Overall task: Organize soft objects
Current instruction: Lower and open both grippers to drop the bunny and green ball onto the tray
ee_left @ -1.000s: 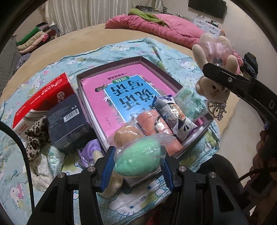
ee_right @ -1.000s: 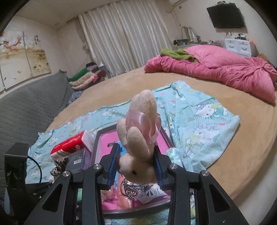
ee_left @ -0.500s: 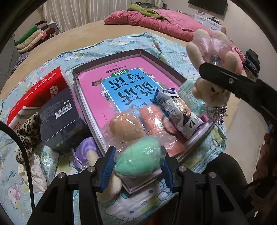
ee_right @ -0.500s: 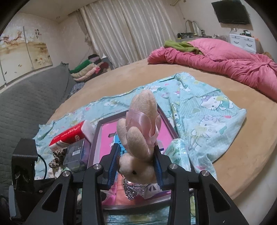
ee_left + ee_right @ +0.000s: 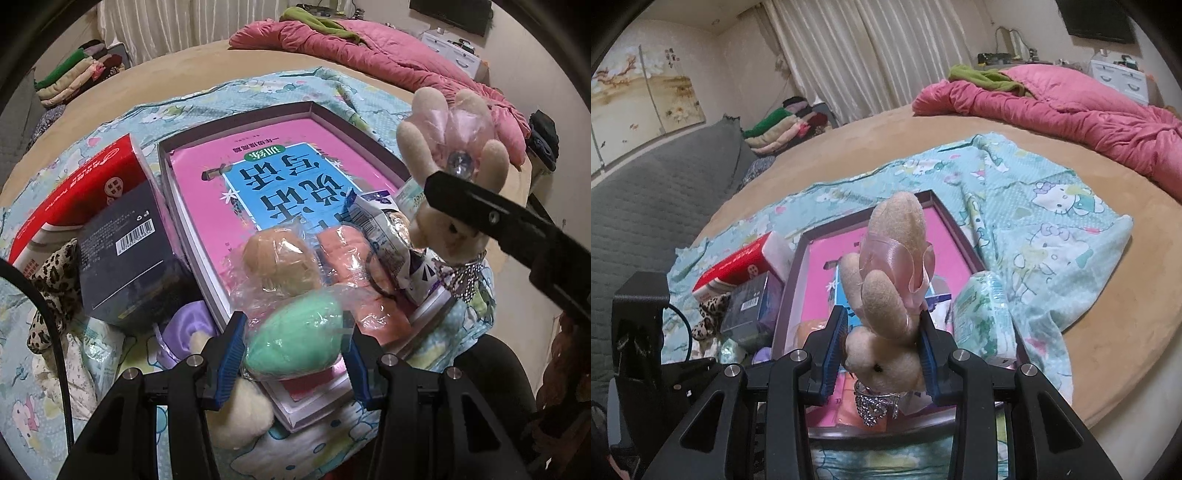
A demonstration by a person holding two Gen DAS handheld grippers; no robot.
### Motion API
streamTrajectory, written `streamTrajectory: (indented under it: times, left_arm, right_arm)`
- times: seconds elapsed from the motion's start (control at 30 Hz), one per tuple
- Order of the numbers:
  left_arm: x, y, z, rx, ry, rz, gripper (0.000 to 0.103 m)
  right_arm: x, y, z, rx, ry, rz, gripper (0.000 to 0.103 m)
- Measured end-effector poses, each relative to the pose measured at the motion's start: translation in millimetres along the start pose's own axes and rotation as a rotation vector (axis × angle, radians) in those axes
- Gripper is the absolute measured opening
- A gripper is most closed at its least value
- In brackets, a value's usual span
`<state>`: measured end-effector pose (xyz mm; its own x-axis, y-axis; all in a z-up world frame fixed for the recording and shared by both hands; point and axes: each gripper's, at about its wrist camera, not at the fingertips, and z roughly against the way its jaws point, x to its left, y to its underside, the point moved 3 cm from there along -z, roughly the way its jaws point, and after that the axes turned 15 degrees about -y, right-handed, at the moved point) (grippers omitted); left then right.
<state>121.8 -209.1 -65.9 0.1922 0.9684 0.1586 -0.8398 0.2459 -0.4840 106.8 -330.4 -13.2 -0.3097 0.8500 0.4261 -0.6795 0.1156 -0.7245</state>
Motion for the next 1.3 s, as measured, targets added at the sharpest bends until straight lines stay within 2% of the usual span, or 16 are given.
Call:
streamTrajectory:
  times: [0.43,0.63,1.03,1.2,1.3]
  left_arm:
    - [2.3,2.5,-0.3,0.002,0.033,0.01,0.05]
    - [1.0,2.1,-1.1,0.003,0.031,0.007,0.05]
    - [-1.1,2.4,-1.2,0.005,0.036,0.0,0.05]
    - [-5.0,1.8,-0.9,0.009,0.037,-0.008,0.05]
    - [-6.3,1.1,-0.5,0.009,0.03,-0.012,0.05]
  right_arm:
    - [-9.2,12.3,-23.3,0.101,-0.081,-0.063,0.038]
    - [-10.8,16.0,-34.3,0.131,-0.07,-0.066,0.039]
    - [-12.2,14.7,-35.9,0.119,-0.033,-0.054,0.042]
    - [-13.4,12.6,-30.7,0.103,-0.013,-0.044,0.05]
    - [-16.0,10.2,-24.2,0.077,0.002,-0.037,0.051]
